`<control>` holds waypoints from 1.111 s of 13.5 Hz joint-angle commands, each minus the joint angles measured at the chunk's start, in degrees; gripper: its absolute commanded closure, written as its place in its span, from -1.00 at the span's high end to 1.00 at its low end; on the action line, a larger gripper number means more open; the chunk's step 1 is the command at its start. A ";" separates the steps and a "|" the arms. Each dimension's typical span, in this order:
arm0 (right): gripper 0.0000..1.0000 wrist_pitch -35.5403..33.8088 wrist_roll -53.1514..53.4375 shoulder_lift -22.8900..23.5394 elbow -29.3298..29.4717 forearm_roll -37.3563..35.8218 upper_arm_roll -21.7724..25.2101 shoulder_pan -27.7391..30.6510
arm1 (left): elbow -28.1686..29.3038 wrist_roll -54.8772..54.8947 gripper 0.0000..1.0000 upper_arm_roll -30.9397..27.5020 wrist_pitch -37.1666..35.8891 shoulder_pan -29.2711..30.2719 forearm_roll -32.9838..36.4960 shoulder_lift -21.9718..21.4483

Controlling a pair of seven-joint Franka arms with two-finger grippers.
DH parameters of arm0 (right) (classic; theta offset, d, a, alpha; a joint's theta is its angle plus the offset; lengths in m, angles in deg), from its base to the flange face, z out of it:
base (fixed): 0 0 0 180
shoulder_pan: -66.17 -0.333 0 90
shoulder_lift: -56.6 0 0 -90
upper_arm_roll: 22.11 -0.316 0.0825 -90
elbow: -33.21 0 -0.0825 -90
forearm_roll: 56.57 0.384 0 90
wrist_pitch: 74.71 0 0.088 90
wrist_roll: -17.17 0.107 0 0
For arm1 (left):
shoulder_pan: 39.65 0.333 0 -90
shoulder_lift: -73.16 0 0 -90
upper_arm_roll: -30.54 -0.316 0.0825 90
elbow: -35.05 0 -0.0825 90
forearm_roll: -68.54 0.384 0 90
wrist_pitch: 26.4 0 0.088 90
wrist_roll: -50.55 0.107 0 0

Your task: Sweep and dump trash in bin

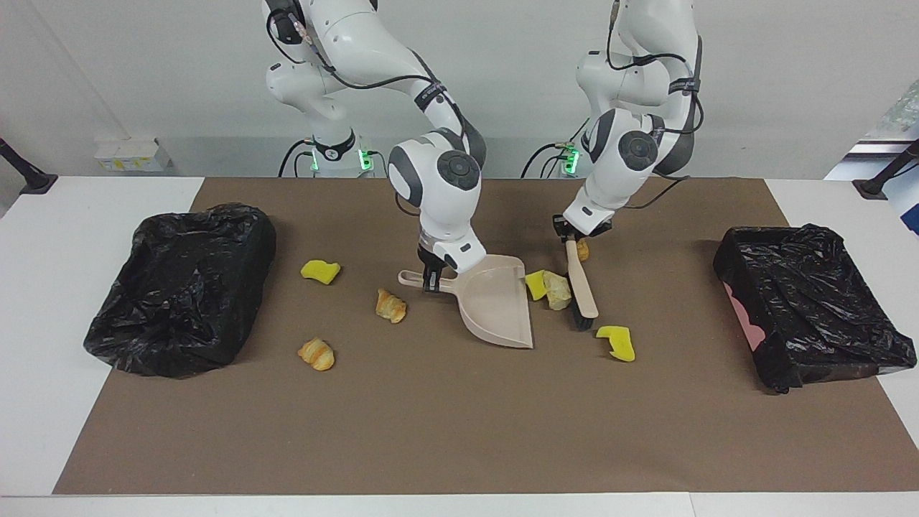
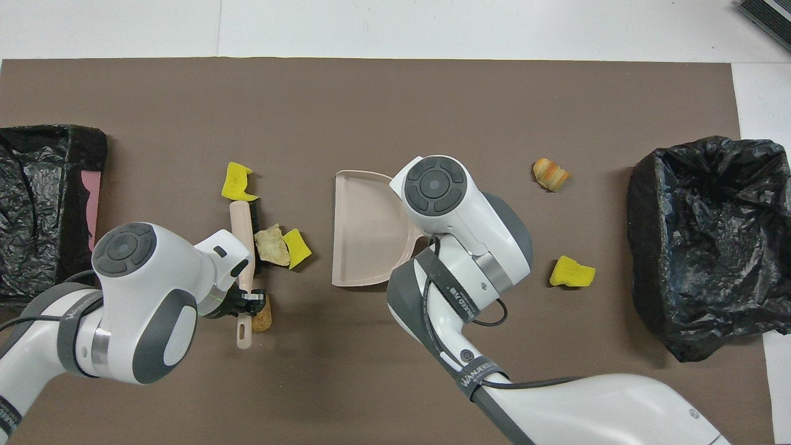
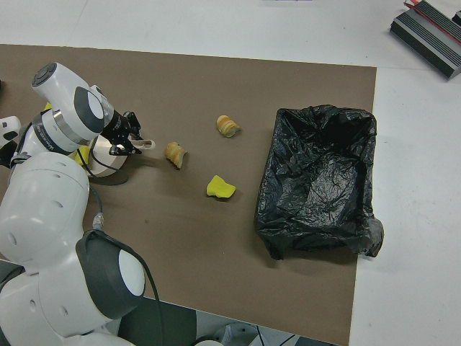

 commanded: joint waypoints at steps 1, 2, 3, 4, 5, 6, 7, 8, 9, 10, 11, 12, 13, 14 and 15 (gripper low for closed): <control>-1.00 1.53 -2.30 -0.93 -1.84 1.23 -0.48 0.44 | -1.62 1.30 -1.00 -0.64 0.93 -3.66 -1.40 0.97; -1.00 1.35 -2.38 -1.02 -1.76 1.06 -0.48 0.35 | -1.88 1.56 -1.00 -0.55 0.93 -4.72 -1.40 1.06; -1.00 1.52 -2.30 -0.93 -1.76 0.97 -0.48 0.35 | -3.37 1.65 -1.00 -0.55 0.58 -6.12 -1.49 1.32; -1.00 1.53 -2.30 -0.93 -1.76 0.97 -0.48 0.44 | -5.29 1.65 -1.00 -0.64 0.14 -7.09 -1.58 2.11; -1.00 1.44 -2.30 -0.93 -1.67 1.05 -0.48 0.44 | -6.53 1.13 -1.00 -0.55 0.05 -7.37 -2.01 3.07; -1.00 1.44 -2.30 -0.93 -1.67 0.97 -0.48 0.44 | -7.07 0.69 -1.00 -0.64 0.05 -7.37 -3.50 2.91; -1.00 0.92 -2.38 -0.93 -1.67 1.05 -0.48 0.70 | -7.16 0.43 -1.00 -0.64 -0.99 -7.19 -4.03 2.12; -1.00 0.74 -2.38 -0.93 -1.67 1.05 -0.48 0.88 | -7.25 0.16 -1.00 -1.08 -4.05 -6.93 -4.04 0.37; -1.00 0.39 -2.47 -0.93 -1.41 0.71 -0.39 0.88 | -7.25 -1.32 -1.00 -1.43 -7.82 -6.67 -4.04 -1.21; -1.00 -0.66 -2.47 -0.85 -0.88 0.53 -0.31 0.88 | -7.16 -5.95 -1.00 -1.61 -11.17 -6.32 -3.86 -2.53; -1.00 -1.72 -2.38 -0.76 -0.44 0.18 -0.39 0.79 | -7.07 -10.69 -1.00 -1.61 -13.64 -5.44 -3.25 -3.41; -1.00 -2.86 -2.12 -0.76 -0.26 0.09 -0.31 0.62 | -6.98 -14.04 -1.00 -1.61 -16.62 -4.91 -3.07 -4.12; -1.00 -4.35 -1.68 -0.93 -0.09 0.09 -0.22 0.27 | -6.90 -17.82 -1.00 -1.61 -19.26 -4.65 -1.77 -4.30; -1.00 -5.84 -1.59 -0.93 0.35 -0.17 -0.22 0.09 | -6.90 -23.86 -1.00 -1.61 -20.42 -4.38 0.07 -4.65; -1.00 -7.16 -0.90 -1.11 0.44 -0.78 -0.22 0.00 | -6.90 -28.88 -1.00 -1.61 -22.43 -4.38 1.66 -4.83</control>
